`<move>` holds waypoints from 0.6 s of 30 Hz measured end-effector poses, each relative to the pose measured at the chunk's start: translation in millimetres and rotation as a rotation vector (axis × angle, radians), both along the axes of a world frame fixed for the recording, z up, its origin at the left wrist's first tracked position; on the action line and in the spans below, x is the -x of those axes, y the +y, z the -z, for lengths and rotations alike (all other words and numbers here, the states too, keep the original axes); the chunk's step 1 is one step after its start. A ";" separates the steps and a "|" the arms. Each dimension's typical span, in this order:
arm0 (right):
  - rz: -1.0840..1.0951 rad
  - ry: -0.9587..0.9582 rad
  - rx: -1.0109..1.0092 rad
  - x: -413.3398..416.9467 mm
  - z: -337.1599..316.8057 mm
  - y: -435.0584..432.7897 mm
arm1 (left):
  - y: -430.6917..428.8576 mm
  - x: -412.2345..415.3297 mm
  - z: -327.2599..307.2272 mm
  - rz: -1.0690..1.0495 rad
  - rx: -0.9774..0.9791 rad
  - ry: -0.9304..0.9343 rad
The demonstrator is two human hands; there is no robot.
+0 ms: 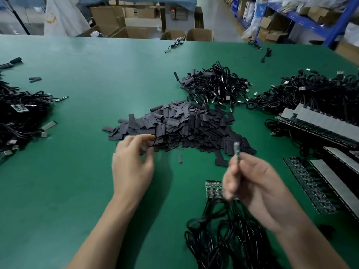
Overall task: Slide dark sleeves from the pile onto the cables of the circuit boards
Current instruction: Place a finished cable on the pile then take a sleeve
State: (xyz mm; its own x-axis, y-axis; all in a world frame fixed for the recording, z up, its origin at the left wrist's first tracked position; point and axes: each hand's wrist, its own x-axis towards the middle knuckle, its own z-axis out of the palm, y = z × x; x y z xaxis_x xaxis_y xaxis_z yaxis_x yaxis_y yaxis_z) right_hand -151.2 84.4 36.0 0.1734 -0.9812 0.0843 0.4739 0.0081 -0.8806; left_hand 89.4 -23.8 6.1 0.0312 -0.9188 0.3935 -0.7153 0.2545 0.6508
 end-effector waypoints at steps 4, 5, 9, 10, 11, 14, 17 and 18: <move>-0.122 -0.506 0.024 25.9 -7.2 -4.0 | -10.3 -19.9 6.4 -0.159 -0.126 -0.215; -0.152 -0.594 -0.005 30.9 -8.0 -5.3 | -10.6 -21.7 7.3 -0.167 -0.131 -0.236; 0.012 -0.207 -0.092 39.0 -1.4 -5.6 | -12.4 -25.7 6.3 -0.176 -0.087 -0.242; 0.056 -0.009 -0.119 38.4 1.7 -4.8 | -13.3 -27.1 5.8 -0.174 -0.077 -0.234; 0.072 0.137 -0.146 36.1 4.4 -5.0 | -14.1 -28.4 6.0 -0.170 -0.066 -0.230; 0.018 0.316 -0.157 24.2 9.1 -6.3 | -15.2 -29.0 6.4 -0.131 -0.039 -0.182; -0.019 0.353 -0.135 13.6 9.9 -6.0 | -11.6 -21.7 2.3 0.056 -0.091 0.067; -0.019 0.366 -0.126 11.0 10.0 -5.9 | -8.8 -17.2 0.0 0.144 -0.134 0.184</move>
